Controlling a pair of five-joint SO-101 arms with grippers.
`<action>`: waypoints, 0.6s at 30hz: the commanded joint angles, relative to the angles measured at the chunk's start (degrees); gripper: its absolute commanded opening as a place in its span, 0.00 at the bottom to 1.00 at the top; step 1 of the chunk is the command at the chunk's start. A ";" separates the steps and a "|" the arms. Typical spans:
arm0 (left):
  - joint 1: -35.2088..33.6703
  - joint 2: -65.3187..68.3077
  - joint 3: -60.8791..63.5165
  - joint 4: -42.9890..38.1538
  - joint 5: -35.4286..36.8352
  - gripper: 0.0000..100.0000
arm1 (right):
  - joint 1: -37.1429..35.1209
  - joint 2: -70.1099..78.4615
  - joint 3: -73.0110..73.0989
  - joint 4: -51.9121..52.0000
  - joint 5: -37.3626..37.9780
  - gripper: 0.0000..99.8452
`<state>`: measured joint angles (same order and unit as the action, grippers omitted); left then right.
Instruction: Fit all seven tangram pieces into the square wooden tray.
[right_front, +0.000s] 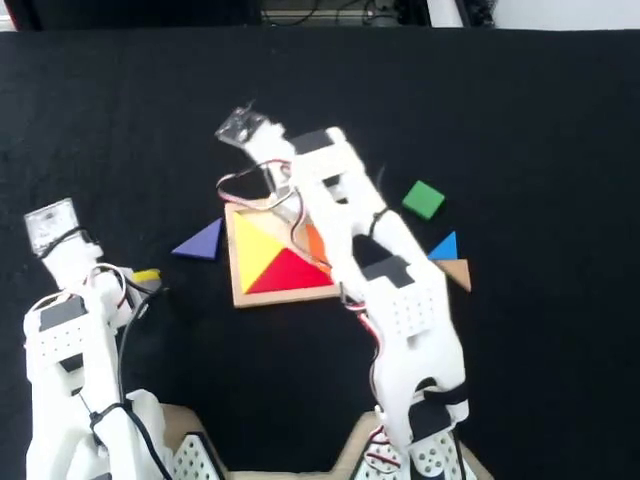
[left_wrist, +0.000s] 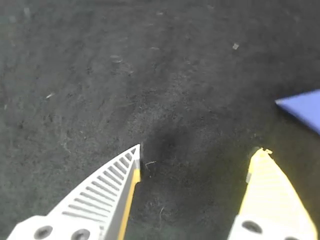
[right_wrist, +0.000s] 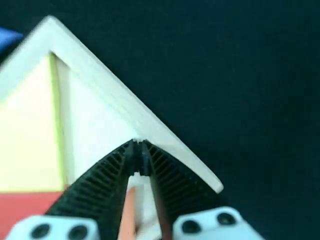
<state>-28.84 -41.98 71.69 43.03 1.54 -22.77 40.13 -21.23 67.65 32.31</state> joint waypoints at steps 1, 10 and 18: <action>-0.92 -0.44 -4.53 -0.88 4.75 0.33 | 2.37 -4.09 -7.25 7.30 -2.11 0.01; -0.92 -0.44 -16.13 0.44 13.19 0.33 | -1.23 -17.01 -9.98 18.37 -3.08 0.01; 10.86 0.26 -35.56 21.36 -3.34 0.33 | 0.35 -34.42 -8.57 28.66 -6.24 0.01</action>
<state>-27.25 -41.89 44.88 55.60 12.97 -23.38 16.40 -28.18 92.53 27.03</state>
